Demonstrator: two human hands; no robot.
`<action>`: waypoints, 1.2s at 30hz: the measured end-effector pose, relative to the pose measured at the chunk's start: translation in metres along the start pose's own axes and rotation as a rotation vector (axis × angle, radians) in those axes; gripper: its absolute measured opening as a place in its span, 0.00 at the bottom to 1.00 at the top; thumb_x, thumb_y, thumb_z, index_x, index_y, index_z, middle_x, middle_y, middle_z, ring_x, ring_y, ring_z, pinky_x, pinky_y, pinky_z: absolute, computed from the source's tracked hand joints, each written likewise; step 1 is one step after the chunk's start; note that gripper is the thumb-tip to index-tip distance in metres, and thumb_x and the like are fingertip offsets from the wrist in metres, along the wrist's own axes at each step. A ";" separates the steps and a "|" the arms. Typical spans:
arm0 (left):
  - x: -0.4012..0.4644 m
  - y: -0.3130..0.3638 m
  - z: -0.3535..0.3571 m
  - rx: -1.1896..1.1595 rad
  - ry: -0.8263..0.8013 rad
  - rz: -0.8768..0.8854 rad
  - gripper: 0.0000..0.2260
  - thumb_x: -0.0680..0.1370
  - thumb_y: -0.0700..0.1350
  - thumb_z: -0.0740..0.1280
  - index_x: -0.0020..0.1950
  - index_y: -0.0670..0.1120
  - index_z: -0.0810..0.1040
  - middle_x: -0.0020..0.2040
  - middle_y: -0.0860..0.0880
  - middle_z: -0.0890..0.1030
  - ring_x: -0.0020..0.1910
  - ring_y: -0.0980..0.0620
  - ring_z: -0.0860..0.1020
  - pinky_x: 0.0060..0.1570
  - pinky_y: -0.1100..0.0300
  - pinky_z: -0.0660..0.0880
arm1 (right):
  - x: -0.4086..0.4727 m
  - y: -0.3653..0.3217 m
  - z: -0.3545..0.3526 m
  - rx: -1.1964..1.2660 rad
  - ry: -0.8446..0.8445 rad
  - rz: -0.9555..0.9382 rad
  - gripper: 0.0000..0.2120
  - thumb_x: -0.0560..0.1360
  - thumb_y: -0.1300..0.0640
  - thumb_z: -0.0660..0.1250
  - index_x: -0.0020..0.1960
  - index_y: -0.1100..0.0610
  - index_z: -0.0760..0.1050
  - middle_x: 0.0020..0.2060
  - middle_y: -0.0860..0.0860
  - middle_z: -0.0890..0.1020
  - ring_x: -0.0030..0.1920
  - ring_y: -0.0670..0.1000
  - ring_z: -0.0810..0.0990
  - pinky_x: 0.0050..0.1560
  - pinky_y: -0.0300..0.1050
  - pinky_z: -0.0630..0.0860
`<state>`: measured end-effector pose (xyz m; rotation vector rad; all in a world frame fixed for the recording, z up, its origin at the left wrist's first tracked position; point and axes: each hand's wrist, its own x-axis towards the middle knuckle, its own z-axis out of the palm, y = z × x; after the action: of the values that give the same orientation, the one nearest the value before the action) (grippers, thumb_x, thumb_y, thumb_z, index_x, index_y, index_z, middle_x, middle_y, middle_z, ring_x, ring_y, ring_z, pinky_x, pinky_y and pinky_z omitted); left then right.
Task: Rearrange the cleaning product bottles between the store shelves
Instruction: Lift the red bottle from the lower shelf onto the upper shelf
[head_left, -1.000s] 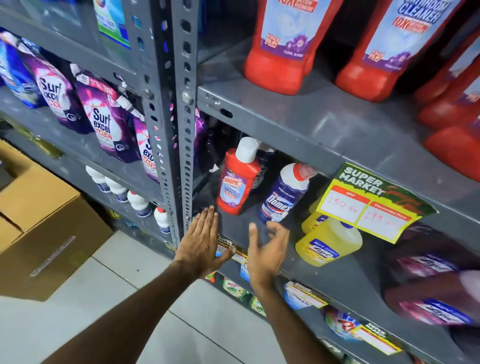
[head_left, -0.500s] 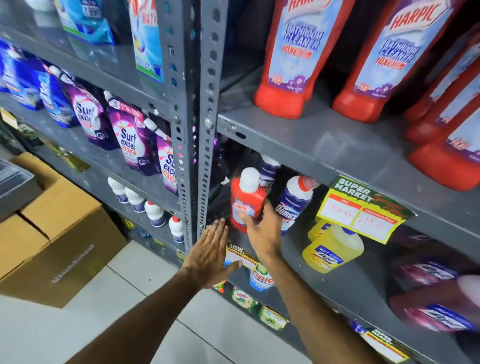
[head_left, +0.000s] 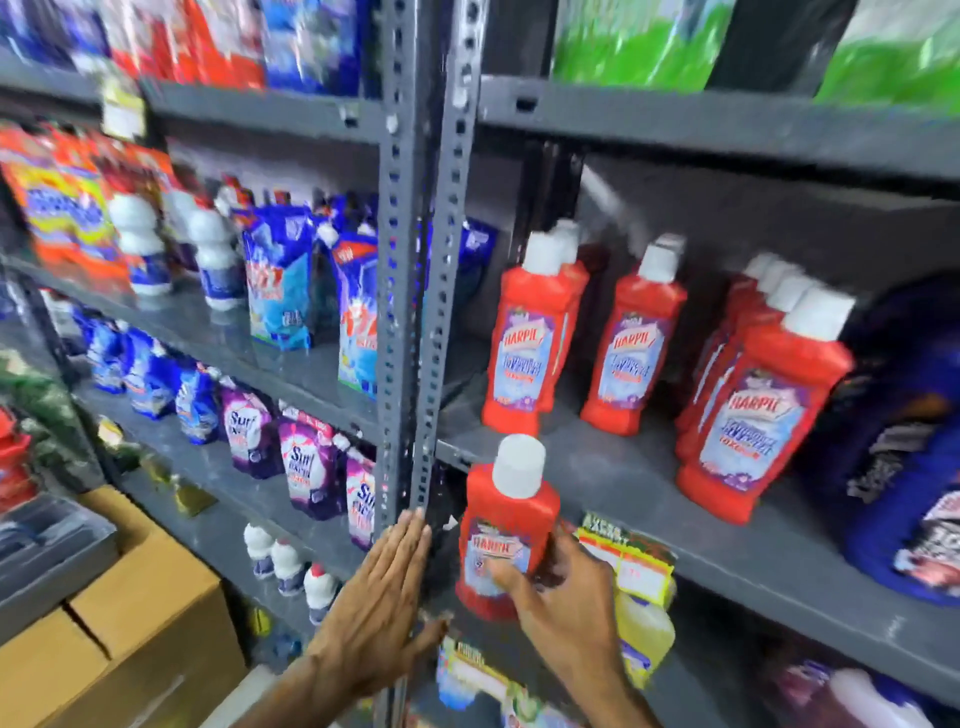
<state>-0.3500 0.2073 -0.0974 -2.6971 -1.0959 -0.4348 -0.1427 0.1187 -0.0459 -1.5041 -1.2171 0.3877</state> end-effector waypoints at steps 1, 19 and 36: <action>0.009 -0.001 -0.014 -0.007 0.049 0.017 0.40 0.81 0.65 0.61 0.78 0.31 0.68 0.80 0.34 0.67 0.80 0.36 0.67 0.78 0.48 0.54 | 0.007 -0.017 -0.009 0.031 0.018 -0.029 0.20 0.64 0.44 0.78 0.55 0.34 0.81 0.42 0.35 0.89 0.41 0.38 0.88 0.44 0.37 0.84; 0.133 0.042 -0.077 -0.144 -0.128 -0.229 0.44 0.84 0.70 0.45 0.84 0.36 0.41 0.86 0.37 0.44 0.86 0.42 0.43 0.85 0.49 0.42 | 0.144 -0.076 -0.101 -0.298 0.280 -0.118 0.20 0.65 0.46 0.82 0.55 0.48 0.85 0.48 0.45 0.91 0.43 0.44 0.88 0.51 0.46 0.86; 0.136 0.037 -0.051 -0.014 -0.080 -0.218 0.51 0.76 0.74 0.28 0.85 0.38 0.49 0.86 0.39 0.54 0.86 0.43 0.51 0.85 0.48 0.47 | 0.128 -0.010 -0.096 -0.189 0.037 0.072 0.33 0.66 0.52 0.87 0.69 0.56 0.80 0.60 0.50 0.88 0.58 0.48 0.87 0.64 0.52 0.83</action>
<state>-0.2409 0.2543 -0.0056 -2.6378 -1.4215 -0.3717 -0.0200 0.1730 0.0413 -1.7137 -1.1988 0.2974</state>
